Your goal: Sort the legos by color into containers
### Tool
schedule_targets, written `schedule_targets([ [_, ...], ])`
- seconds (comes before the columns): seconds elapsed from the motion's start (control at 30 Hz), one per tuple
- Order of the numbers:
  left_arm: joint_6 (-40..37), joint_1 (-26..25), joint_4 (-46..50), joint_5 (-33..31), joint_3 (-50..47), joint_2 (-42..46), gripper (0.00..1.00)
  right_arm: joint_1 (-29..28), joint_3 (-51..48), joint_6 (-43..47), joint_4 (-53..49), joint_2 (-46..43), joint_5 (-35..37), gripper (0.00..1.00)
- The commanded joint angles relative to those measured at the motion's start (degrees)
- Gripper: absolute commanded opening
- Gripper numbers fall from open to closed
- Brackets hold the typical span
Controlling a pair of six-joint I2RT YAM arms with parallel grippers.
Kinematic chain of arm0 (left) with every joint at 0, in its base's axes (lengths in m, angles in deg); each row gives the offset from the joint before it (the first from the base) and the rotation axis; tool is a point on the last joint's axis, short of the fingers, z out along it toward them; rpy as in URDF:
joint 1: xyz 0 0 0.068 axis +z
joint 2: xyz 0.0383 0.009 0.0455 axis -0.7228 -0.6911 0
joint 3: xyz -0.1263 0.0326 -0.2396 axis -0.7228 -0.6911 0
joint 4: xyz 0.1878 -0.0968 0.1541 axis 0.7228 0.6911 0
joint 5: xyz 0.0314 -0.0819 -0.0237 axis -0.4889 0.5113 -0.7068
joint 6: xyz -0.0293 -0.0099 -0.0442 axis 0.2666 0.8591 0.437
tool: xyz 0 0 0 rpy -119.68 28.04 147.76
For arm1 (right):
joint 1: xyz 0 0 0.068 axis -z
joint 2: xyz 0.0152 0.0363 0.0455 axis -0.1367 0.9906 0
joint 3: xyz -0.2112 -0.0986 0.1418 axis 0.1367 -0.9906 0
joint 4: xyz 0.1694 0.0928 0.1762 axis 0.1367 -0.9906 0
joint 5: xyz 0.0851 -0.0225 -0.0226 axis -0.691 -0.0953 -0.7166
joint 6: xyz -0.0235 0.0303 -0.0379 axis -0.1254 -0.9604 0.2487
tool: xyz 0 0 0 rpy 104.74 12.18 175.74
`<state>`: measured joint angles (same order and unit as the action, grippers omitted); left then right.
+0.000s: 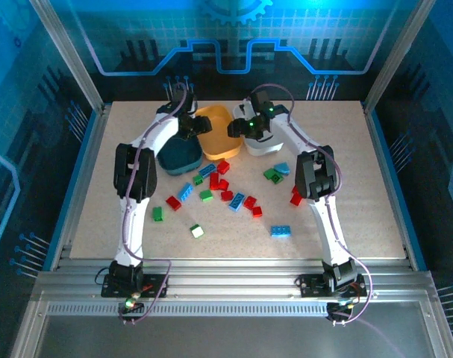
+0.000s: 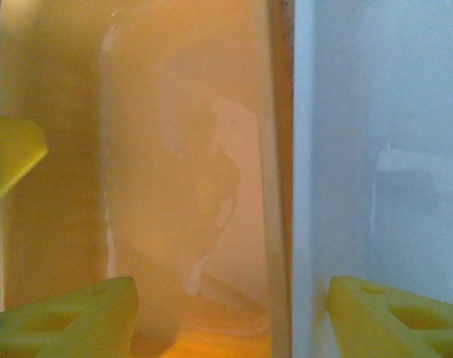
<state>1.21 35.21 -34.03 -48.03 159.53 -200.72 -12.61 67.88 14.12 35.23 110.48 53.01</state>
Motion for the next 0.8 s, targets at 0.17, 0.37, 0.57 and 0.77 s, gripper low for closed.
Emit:
schedule_targets([
  [0.17, -9.38, -1.84, 2.72, 1.8, 3.59, -3.14, 0.68, -0.27, -5.89, -2.94, 2.9, -3.21, 0.0, 0.67],
  [0.37, -12.75, -3.4, 2.41, 3.17, 5.55, -3.96, 0.67, 0.13, -16.68, -5.85, 9.08, -9.36, 3.63, 0.67],
  [0.57, -13.98, -3.52, 3.97, 1.68, 8.42, -3.86, 0.71, 1.26, -18.36, -5.48, 9.02, -14.02, 5.34, 0.68],
  [0.77, -12.54, -2.93, 4.38, -2.78, 5.85, 1.15, 0.85, 1.65, -16.16, -2.01, 4.0, -17.54, 10.08, 0.7],
])
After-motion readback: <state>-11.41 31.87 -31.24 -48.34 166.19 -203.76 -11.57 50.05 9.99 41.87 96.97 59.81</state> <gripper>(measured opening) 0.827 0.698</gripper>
